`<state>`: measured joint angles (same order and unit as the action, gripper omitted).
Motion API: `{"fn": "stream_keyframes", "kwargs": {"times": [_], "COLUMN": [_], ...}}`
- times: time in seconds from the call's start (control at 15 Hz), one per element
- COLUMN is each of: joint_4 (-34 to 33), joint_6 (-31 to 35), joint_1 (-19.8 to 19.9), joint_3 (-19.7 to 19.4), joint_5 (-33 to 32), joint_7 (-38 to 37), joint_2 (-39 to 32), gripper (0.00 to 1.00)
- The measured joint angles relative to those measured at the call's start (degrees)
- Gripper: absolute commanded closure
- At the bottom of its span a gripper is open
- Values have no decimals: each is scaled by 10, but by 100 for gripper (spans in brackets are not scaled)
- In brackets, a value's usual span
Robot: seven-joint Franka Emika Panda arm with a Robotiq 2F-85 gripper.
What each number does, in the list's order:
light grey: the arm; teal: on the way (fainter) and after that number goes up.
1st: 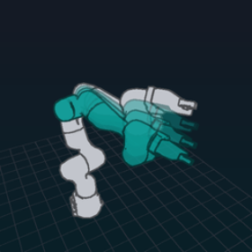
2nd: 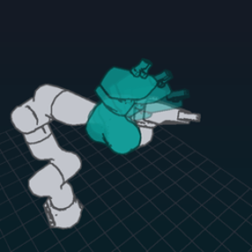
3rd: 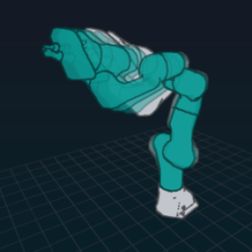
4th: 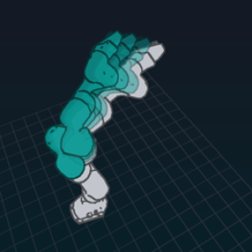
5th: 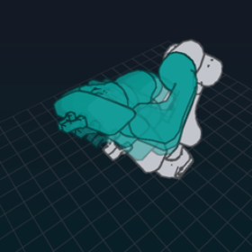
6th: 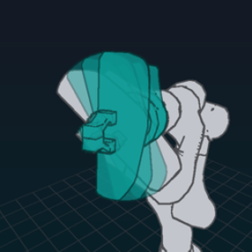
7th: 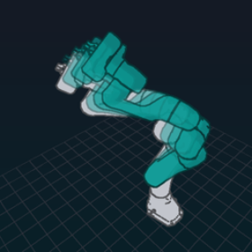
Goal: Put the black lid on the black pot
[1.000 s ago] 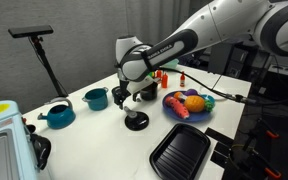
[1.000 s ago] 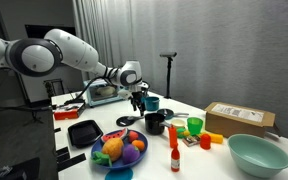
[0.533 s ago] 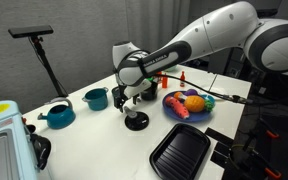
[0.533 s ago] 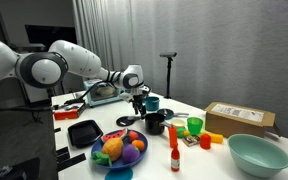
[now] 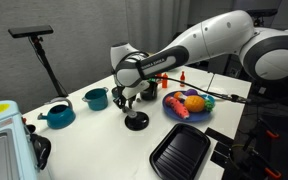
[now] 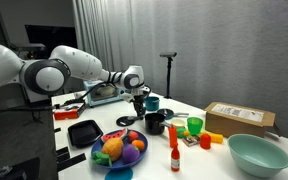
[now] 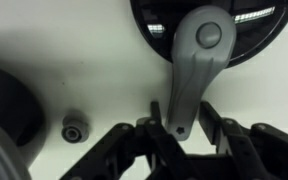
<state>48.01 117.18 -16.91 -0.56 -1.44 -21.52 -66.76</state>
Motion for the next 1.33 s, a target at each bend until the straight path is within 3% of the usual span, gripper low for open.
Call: {"fn": "stream_keyframes", "kwargs": {"times": [0.13, 0.53, 0.8, 1.07, 1.33], "joint_4": [-12, -79, -120, -144, -147], "joint_6": [-21, -116, -132, -136, -158], "joint_1": [0, 0, 6, 35, 83], "joint_3": [0, -2, -28, -51, -64], "joint_5": [0, 0, -5, -4, -1], "joint_7": [0, 1, 0, -24, -94], "joint_2": [-2, 5, 24, 49, 63], "gripper": [96, 93, 93, 93, 93]}}
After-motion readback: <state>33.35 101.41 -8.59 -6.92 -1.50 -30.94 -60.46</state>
